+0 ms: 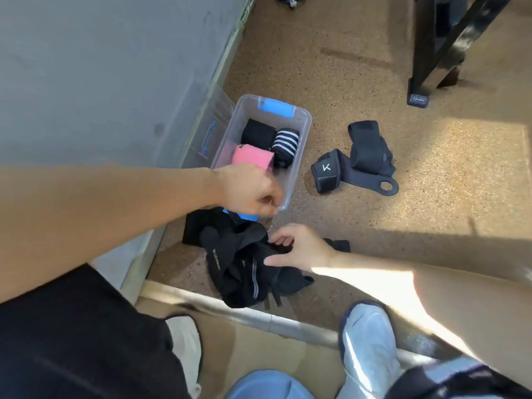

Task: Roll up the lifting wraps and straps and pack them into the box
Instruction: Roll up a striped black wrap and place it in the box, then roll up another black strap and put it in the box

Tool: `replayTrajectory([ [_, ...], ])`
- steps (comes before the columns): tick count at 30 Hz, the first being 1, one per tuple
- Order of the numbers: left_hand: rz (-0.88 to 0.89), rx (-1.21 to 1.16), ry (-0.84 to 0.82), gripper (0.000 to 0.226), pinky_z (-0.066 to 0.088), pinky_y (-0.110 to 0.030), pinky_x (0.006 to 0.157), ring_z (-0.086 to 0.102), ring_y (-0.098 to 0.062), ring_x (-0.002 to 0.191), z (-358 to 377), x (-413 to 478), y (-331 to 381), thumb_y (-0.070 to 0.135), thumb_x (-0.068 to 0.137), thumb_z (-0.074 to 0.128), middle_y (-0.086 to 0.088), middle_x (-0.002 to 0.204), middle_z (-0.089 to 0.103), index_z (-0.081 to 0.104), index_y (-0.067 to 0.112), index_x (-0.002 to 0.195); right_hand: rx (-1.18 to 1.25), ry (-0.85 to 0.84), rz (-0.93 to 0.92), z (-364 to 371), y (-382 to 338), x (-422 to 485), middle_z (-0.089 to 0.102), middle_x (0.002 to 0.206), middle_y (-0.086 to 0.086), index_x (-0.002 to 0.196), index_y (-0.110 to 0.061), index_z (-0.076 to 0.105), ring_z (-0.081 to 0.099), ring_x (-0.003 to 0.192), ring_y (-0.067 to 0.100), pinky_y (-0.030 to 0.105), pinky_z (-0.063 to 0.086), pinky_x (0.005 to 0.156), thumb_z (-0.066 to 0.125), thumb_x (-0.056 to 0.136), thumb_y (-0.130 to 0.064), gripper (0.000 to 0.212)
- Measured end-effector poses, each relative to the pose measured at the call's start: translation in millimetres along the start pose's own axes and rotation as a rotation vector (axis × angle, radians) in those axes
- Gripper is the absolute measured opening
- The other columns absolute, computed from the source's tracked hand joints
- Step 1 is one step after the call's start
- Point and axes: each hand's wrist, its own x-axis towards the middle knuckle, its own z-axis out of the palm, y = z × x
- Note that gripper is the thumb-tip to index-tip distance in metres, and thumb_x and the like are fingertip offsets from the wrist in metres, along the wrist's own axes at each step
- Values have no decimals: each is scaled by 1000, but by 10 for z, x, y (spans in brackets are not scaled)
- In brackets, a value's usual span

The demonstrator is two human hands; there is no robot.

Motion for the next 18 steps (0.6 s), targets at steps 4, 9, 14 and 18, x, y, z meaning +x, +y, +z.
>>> replayTrajectory([
  [4,4,-26,-98,43,53,-38,88,63,-22,112,181,-110,145,53,93,57,2,120,65,63,30,129,-142,-44,0,-8,-3,-9,71,96,6,97,-7,74,66,91,22,38,53,88,77,90,-13,10],
  [9,-51,37,-355,62,44,-35,95,52,-27,126,236,14,244,36,94,69,-3,138,59,46,25,150,-124,33,64,-747,-70,39,71,92,0,93,-14,69,67,85,19,35,52,81,71,94,-13,2],
  [14,-164,-181,-64,23,40,-29,73,65,-26,99,65,194,164,27,98,66,-3,102,71,71,16,117,-176,159,134,-1344,76,20,71,107,2,99,-21,68,65,103,18,32,50,90,67,96,-17,4],
  [18,-210,-325,86,20,43,-33,78,60,-24,90,-32,228,83,29,97,68,-4,95,61,74,11,104,-240,213,227,-1516,270,9,71,104,3,94,-22,68,65,104,22,32,49,88,68,94,-15,7],
])
